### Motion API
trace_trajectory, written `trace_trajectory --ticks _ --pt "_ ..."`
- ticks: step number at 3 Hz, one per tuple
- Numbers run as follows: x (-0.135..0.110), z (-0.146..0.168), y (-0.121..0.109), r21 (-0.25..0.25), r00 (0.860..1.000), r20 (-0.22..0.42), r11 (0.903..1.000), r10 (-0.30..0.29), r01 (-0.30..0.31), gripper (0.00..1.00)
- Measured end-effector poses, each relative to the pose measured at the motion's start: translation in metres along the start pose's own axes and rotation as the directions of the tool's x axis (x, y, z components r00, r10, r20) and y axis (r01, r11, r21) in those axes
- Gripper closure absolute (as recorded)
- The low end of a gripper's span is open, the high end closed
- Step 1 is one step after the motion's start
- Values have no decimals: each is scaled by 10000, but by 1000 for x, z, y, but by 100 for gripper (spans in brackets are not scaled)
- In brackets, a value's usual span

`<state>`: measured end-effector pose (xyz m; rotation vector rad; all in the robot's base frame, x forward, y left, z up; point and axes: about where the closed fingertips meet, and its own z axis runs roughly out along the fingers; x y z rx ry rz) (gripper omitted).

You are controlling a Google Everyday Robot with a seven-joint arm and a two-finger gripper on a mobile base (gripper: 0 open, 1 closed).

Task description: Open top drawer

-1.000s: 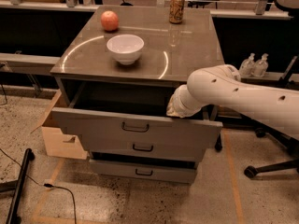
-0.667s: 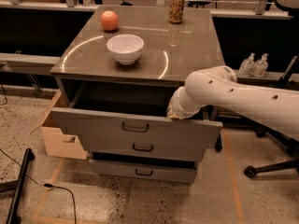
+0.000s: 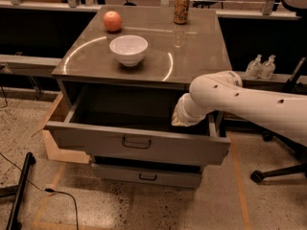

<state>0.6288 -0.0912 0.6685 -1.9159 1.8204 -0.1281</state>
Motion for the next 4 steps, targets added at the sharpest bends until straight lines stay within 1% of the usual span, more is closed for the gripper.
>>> trace_trajectory --ticks 1,2,3,4 --pt "0 -12 29 -1196 9998 -77 9927 -176 166 100" --pt "-3 -38 80 -2846 9998 -12 9585 -197 186 100" --pt "-3 -39 82 -2939 9998 -17 9557 -197 183 100" --pt "-1 -62 121 -4241 9999 -128 9056 -58 -1 100"
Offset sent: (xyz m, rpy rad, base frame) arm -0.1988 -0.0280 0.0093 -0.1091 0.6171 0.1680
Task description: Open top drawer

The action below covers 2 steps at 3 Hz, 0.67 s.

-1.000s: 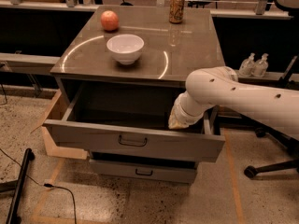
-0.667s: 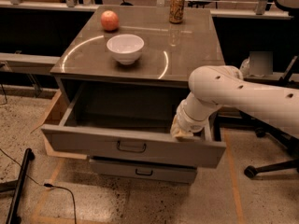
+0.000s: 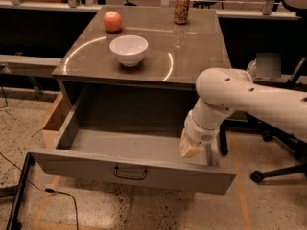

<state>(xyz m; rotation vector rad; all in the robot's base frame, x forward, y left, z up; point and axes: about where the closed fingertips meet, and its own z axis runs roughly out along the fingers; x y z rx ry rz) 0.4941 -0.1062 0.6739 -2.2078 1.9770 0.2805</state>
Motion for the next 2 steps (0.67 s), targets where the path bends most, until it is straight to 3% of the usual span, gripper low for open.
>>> trace_trajectory --ticks 1,2 --pt "1 -4 34 -1095 9997 -55 9937 227 -232 100" --pt "2 -4 52 -1620 9991 -96 9859 405 -416 100"
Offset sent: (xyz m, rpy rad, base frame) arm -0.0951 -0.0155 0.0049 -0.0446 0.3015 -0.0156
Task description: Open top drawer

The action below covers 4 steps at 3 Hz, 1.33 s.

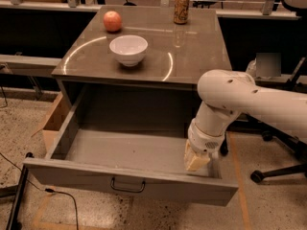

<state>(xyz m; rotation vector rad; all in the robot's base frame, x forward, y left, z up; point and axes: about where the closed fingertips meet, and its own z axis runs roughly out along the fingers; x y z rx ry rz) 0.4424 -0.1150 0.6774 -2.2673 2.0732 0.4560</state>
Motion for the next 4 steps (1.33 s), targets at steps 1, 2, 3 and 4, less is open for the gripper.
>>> trace_trajectory --ticks 1,2,3,4 --pt "2 -3 12 -287 9994 109 9991 321 -318 100" --pt "20 -27 14 19 9905 573 9921 1250 -1254 100" --pt "51 -67 14 729 9628 1222 9653 2410 -2508 100" --pt "51 -70 13 797 9624 1241 9643 2417 -2525 82"
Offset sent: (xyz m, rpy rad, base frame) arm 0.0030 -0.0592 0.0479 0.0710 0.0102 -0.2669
